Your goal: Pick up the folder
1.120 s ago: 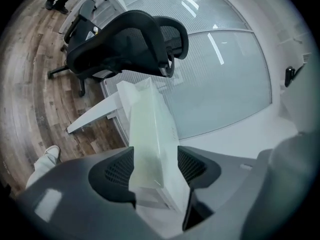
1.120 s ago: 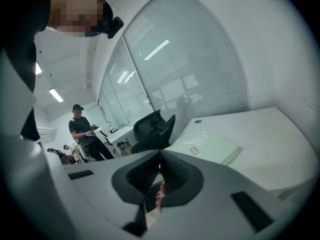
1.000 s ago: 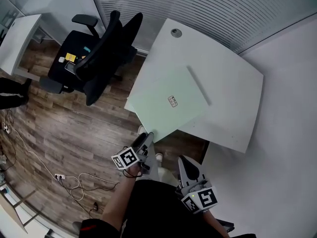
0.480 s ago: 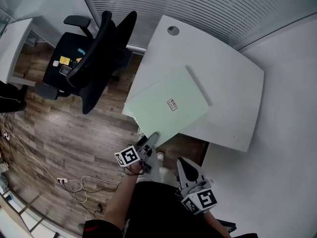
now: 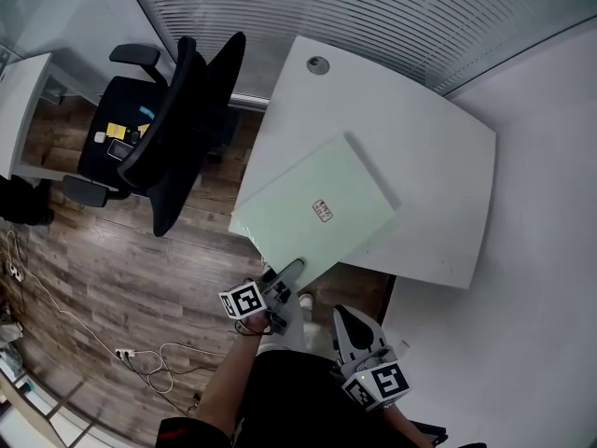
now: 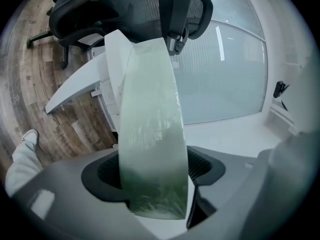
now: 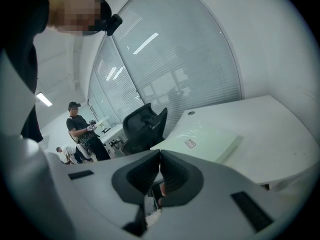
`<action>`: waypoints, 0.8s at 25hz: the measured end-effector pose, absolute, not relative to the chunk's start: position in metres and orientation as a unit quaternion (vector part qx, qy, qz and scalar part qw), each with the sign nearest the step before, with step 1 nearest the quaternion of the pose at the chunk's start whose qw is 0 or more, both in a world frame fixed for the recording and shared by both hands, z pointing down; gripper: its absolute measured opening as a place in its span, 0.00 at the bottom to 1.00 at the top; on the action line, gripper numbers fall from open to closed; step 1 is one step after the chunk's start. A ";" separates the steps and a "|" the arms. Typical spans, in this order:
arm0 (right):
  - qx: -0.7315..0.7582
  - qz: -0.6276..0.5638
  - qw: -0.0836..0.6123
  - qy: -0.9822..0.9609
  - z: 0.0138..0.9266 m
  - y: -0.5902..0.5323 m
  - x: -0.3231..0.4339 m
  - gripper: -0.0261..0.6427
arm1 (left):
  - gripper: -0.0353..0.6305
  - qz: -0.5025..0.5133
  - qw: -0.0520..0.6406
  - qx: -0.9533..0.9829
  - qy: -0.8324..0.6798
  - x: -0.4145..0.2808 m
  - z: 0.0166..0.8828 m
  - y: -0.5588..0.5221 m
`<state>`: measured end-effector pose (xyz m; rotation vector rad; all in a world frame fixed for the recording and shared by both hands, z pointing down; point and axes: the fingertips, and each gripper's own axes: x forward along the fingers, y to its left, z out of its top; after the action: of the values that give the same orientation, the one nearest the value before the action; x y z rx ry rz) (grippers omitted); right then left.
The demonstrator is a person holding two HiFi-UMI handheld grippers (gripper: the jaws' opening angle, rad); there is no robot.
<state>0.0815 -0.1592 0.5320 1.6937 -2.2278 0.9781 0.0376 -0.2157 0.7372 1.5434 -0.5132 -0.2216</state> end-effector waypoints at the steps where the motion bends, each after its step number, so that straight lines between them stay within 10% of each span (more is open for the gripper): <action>1: 0.571 0.331 0.088 -0.746 0.533 -0.160 0.082 0.04 | 0.55 -0.100 0.683 0.687 -0.227 0.038 0.737 -0.216; 20: 0.583 0.342 0.084 -0.732 0.539 -0.159 0.084 0.04 | 0.54 -0.106 0.698 0.676 -0.212 0.049 0.740 -0.221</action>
<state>0.0841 -0.1589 0.5394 1.7409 -2.1842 1.0205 0.0494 -0.2206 0.7402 1.5063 -0.4729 -0.2360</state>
